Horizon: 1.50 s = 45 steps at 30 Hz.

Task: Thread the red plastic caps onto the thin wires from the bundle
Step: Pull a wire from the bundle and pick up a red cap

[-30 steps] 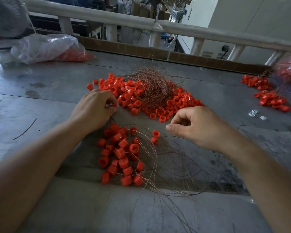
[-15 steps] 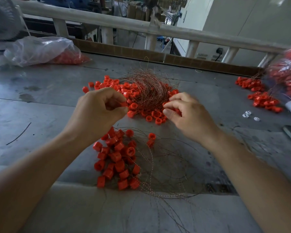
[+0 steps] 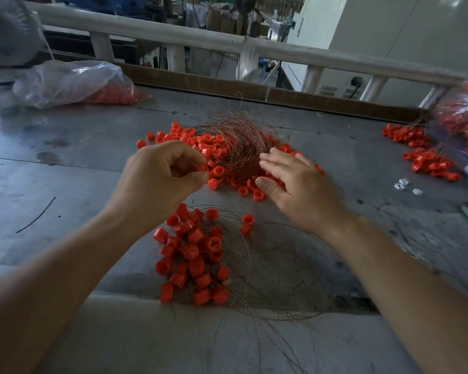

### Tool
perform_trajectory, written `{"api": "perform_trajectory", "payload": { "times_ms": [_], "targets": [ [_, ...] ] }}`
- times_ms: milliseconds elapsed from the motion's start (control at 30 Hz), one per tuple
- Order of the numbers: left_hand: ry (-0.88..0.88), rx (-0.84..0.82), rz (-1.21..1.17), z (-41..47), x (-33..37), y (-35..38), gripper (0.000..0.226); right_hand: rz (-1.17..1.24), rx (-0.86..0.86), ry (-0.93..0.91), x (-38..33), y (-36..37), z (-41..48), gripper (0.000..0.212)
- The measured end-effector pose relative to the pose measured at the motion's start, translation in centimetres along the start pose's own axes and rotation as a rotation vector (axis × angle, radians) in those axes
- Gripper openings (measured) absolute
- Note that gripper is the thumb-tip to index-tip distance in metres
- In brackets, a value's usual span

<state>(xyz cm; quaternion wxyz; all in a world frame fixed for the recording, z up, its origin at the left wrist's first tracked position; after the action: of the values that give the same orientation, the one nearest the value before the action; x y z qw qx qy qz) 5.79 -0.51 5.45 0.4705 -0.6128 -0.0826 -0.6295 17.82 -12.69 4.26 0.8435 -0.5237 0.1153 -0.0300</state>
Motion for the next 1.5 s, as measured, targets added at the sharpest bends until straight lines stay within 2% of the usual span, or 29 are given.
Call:
{"api": "perform_trajectory", "payload": {
  "times_ms": [100,267,333,433,500,600,700,767,933,1100,1267,1500],
  "targets": [
    [0.008,-0.008,-0.002,-0.1,0.2,0.1,0.029,-0.005,0.036,0.015,0.3,-0.6,0.0,0.045],
    [0.003,-0.027,0.007,-0.1,0.2,0.6,0.027,0.062,-0.1,-0.021,-0.1,1.3,0.3,0.048],
    [0.002,-0.031,0.013,-0.1,0.1,0.7,0.025,0.09,-0.175,-0.054,-1.0,2.4,0.6,0.057],
    [0.012,-0.04,0.022,-0.2,0.2,0.9,0.026,0.072,-0.232,-0.047,-1.0,3.3,0.6,0.085],
    [0.015,-0.038,0.025,-0.2,0.3,0.9,0.026,0.056,-0.153,-0.046,-0.9,2.3,0.7,0.067],
    [0.014,-0.032,0.024,-0.1,0.3,0.7,0.027,0.092,0.131,-0.072,-1.3,-1.1,0.6,0.036],
    [0.014,-0.032,0.022,-0.2,0.3,0.7,0.027,0.09,0.375,-0.126,-2.1,-4.1,0.0,0.019],
    [0.026,-0.048,0.022,-0.3,0.4,0.8,0.026,0.119,0.459,-0.14,-2.5,-5.2,-0.4,0.01],
    [0.1,-0.116,-0.04,-1.1,2.0,1.3,0.015,0.185,0.523,-0.166,-3.0,-6.3,-0.9,0.012],
    [0.246,-0.199,-0.041,-2.2,3.8,1.9,0.02,0.095,0.526,-0.289,-4.9,-6.3,-1.3,0.006],
    [0.205,-0.325,-0.115,-2.6,3.5,3.2,0.023,0.116,0.543,-0.299,-5.4,-6.3,-1.6,0.005],
    [0.136,-0.298,-0.273,-2.1,3.6,2.2,0.026,0.181,0.516,-0.325,-5.5,-6.6,-1.6,0.007]
  ]
}}
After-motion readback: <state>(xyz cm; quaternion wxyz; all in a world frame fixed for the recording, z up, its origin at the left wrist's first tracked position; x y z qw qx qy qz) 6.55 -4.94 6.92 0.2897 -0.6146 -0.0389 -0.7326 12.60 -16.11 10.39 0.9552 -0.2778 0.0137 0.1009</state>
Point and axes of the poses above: each hand's wrist, its own z-axis towards the middle knuckle, its own y-axis out of the palm, x = y × z, the point moved 10 cm from there along z, towards the middle knuckle, and after that the axes turned 12 degrees about -y, right-handed, at the moved point
